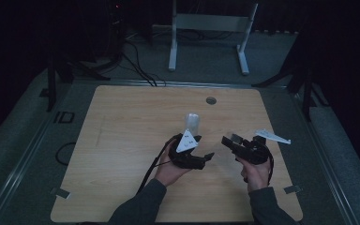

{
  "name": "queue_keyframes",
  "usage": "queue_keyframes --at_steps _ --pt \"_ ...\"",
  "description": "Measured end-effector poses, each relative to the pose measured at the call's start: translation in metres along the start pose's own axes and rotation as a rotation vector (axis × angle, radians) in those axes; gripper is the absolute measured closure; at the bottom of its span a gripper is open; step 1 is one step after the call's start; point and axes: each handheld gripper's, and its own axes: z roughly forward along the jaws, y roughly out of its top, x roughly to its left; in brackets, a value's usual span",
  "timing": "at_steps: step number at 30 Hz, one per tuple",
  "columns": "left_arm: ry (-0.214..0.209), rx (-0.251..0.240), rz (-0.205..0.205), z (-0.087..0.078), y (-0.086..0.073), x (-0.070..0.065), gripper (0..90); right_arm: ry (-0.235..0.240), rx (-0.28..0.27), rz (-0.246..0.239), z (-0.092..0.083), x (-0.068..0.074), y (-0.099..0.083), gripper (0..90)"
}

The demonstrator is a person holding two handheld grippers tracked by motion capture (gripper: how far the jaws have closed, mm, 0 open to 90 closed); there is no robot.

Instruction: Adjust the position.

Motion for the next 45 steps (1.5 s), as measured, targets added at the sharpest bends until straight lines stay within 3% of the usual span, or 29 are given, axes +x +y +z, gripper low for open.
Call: queue_keyframes --at_steps 9,16,31,45 --pt "-0.028 0.008 0.002 0.01 0.001 -0.004 25.1 0.035 -0.01 0.04 0.0 0.0 -0.001 40.9" --pt "-0.046 0.015 -0.022 0.019 0.0 -0.005 24.0 0.062 -0.019 0.067 0.002 0.001 -0.002 40.9" --pt "-0.049 0.009 -0.055 0.034 -0.003 -0.006 19.0 0.114 -0.028 0.124 0.004 0.0 -0.004 40.9" --pt "-0.041 0.016 -0.027 0.043 -0.005 -0.01 19.1 0.144 -0.031 0.15 0.005 -0.001 -0.004 41.0"
